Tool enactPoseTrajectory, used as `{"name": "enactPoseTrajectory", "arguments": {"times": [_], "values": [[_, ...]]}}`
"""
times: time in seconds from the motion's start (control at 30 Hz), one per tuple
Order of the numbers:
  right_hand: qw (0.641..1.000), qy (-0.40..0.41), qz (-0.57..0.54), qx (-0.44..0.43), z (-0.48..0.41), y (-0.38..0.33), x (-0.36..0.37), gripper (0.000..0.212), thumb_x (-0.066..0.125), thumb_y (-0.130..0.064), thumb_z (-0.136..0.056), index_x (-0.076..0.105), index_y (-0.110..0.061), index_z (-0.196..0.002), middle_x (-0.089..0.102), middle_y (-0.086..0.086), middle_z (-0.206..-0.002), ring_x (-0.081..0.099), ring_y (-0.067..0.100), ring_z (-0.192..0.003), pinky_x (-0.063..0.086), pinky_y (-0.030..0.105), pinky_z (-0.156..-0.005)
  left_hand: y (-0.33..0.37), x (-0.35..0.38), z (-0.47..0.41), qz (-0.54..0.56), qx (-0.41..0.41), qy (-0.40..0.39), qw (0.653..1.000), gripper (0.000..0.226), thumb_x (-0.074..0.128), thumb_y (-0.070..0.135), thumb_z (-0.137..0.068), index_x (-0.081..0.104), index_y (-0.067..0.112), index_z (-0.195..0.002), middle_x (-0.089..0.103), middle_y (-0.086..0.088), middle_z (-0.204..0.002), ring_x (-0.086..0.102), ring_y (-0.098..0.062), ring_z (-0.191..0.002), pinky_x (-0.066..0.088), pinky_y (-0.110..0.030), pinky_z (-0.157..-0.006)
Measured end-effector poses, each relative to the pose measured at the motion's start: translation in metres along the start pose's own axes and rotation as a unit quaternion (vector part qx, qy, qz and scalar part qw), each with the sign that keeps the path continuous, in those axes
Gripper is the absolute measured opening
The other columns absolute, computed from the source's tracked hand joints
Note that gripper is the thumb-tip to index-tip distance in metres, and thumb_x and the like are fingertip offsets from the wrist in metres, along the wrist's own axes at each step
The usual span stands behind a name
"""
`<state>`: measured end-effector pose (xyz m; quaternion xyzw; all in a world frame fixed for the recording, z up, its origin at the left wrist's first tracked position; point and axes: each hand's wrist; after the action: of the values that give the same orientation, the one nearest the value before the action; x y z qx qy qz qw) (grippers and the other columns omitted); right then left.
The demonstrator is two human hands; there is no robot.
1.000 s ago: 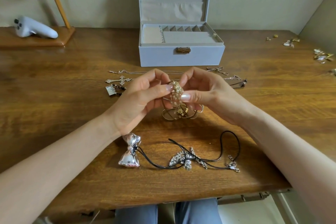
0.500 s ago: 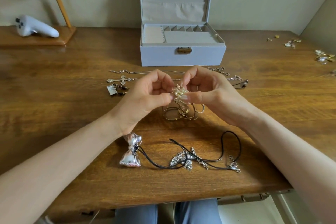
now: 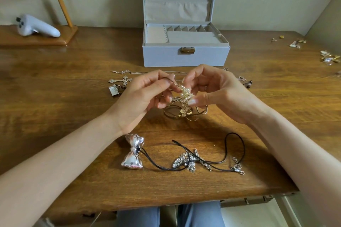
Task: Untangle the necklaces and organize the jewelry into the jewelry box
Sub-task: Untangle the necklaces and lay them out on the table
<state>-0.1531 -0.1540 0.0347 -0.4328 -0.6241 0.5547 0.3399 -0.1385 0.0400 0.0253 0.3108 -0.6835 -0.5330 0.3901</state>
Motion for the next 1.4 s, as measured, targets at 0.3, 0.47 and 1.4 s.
{"name": "enactPoseTrajectory", "arguments": {"times": [0.3,0.47,1.4], "values": [[0.988,0.060,0.143,-0.013,0.0020,-0.0012,-0.0041,0.036,0.067,0.018,-0.072,0.062,-0.011,-0.093,0.062,0.004,-0.091,0.057,0.009,-0.078,0.050,0.020,-0.065,0.0022,-0.0003,0.0012,0.027,-0.064,-0.058,0.996,0.039,0.025,0.030,-0.099,0.054,0.004,-0.098,0.065,-0.009,-0.081,0.063,-0.018,-0.067,0.048,-0.023,-0.050],[0.988,0.088,0.128,-0.007,0.0020,-0.0025,-0.0012,0.023,0.063,0.014,-0.079,0.063,-0.007,-0.087,0.060,0.008,-0.079,0.055,0.006,-0.059,0.048,0.020,-0.052,0.0031,0.0010,-0.0004,-0.007,-0.098,-0.065,0.993,0.049,0.025,0.040,-0.094,0.053,0.001,-0.102,0.068,-0.013,-0.083,0.061,-0.018,-0.066,0.046,-0.023,-0.048],[0.996,0.042,0.077,-0.025,0.0024,-0.0005,-0.0017,0.022,0.062,0.011,-0.081,0.062,-0.010,-0.088,0.059,0.006,-0.077,0.056,0.013,-0.067,0.048,0.019,-0.061,0.0023,-0.0025,-0.0001,0.063,-0.069,-0.138,0.986,0.047,0.026,0.034,-0.096,0.044,-0.003,-0.120,0.070,-0.019,-0.091,0.069,-0.034,-0.086,0.057,-0.031,-0.071]]}}
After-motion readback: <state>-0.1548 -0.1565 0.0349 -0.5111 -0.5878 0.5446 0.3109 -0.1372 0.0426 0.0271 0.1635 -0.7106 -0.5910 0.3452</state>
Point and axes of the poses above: each hand's wrist, its own z-axis away from the middle knuckle, its own x-axis out of the palm, y = z × x
